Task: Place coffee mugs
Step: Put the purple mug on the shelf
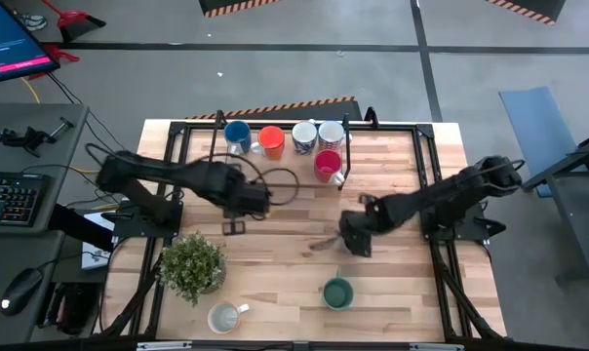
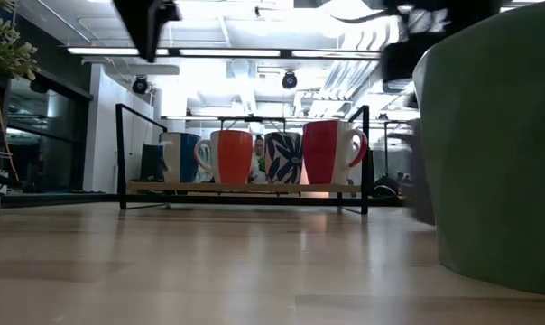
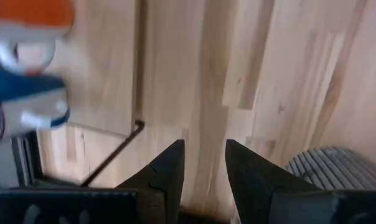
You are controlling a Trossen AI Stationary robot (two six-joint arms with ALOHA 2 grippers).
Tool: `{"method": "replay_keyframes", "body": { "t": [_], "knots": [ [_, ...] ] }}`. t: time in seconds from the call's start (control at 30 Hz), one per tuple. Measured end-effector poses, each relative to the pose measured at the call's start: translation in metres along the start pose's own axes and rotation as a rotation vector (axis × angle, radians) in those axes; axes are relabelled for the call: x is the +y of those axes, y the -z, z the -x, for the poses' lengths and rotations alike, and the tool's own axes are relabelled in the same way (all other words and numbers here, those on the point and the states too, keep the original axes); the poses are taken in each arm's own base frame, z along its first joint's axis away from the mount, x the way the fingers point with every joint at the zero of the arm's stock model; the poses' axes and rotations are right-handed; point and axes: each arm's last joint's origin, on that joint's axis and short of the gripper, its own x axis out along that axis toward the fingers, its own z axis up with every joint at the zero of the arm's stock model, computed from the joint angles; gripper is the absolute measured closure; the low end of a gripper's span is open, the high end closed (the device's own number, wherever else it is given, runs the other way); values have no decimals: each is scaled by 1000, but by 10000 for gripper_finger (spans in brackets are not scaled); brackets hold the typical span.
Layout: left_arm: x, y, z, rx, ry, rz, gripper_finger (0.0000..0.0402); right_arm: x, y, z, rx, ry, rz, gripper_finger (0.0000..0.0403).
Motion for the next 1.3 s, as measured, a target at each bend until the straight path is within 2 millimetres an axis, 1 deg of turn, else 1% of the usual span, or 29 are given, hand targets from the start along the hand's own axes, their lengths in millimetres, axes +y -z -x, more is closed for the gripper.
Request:
{"method": "replay_keyframes", "body": {
  "t": [0.07, 0.2, 0.27, 0.4, 0.5, 0.6, 0.67, 0.83, 0.9, 0.97, 1.13, 1.23, 1.3],
  "knots": [
    [7, 19, 0, -8, -2, 35, 293, -8, -15, 5, -60, -4, 5, 402],
    [13, 56, -11, -30, 5, 90, 293, -19, -50, 26, -245, -79, -3, 402],
    [16, 73, -17, -33, 6, 105, 293, -30, -65, 39, -308, -81, -19, 402],
    [20, 100, -26, -32, 6, 123, 293, -58, -104, 68, -457, -45, -74, 402],
    [24, 116, -28, -52, 12, 124, 293, -77, -135, 76, -478, -27, -77, 402],
    [26, 128, -29, -68, 16, 124, 293, -96, -166, 79, -442, -3, -112, 402],
    [28, 133, -29, -79, 18, 106, 293, -110, -182, 77, -387, -11, -136, 402],
    [30, 136, -26, -109, -3, 96, 293, -141, -211, 58, -250, -16, -182, 402],
    [30, 136, -26, -111, -11, 87, 293, -149, -220, 52, -228, -6, -185, 402],
    [31, 136, -26, -115, -24, 83, 293, -153, -228, 43, -201, -6, -180, 402],
    [31, 136, -26, -122, -27, 78, 293, -156, -234, 24, -122, -15, -171, 402],
    [31, 135, -26, -122, -28, 64, 293, -155, -228, 14, -59, -13, -171, 402],
    [31, 135, -26, -122, -28, 63, 293, -155, -224, 9, -19, 19, -167, 402]
  ]
}}
